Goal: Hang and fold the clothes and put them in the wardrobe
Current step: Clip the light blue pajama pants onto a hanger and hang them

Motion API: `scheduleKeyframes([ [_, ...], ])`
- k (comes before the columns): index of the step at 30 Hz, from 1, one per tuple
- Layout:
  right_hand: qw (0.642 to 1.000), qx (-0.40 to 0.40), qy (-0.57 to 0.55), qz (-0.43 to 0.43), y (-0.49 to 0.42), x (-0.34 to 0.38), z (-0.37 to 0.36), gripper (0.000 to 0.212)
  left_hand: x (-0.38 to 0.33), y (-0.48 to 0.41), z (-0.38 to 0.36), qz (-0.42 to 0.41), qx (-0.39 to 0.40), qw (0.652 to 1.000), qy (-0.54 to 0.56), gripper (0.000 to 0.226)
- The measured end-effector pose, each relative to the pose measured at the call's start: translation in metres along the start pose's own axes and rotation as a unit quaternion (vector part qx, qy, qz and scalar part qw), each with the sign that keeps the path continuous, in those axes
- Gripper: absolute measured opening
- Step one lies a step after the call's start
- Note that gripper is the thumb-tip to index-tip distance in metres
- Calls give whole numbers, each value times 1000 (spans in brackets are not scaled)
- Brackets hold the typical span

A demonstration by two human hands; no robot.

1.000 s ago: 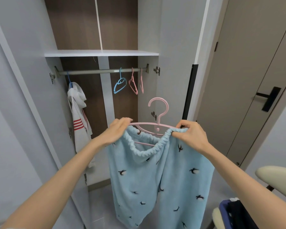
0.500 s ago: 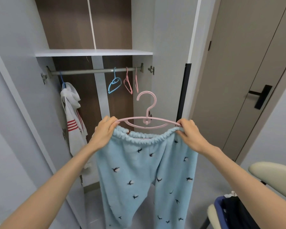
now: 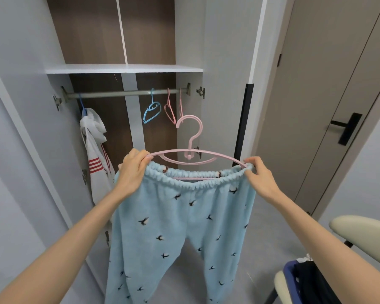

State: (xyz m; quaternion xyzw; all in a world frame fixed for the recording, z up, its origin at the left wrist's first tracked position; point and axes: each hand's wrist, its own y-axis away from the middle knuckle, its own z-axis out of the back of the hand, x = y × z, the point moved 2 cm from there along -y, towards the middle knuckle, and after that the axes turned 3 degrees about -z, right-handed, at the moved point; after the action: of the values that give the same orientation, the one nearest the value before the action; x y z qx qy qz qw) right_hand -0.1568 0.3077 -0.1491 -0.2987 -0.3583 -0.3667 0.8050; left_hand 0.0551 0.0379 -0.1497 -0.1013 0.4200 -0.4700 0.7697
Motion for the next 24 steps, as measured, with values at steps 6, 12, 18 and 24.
scheduleKeyframes([
  [6,990,-29,138,19,-6,3,-4,25,3,1,2,16,-7,1000,3,19],
  [12,954,-45,294,35,-4,-3,-10,37,12,7,-3,35,15,999,-4,23],
  [18,966,-39,249,56,-9,-4,-11,28,17,15,-5,39,23,999,-5,22],
  [24,962,102,204,153,3,47,-28,23,3,10,-4,1,24,1000,12,31],
])
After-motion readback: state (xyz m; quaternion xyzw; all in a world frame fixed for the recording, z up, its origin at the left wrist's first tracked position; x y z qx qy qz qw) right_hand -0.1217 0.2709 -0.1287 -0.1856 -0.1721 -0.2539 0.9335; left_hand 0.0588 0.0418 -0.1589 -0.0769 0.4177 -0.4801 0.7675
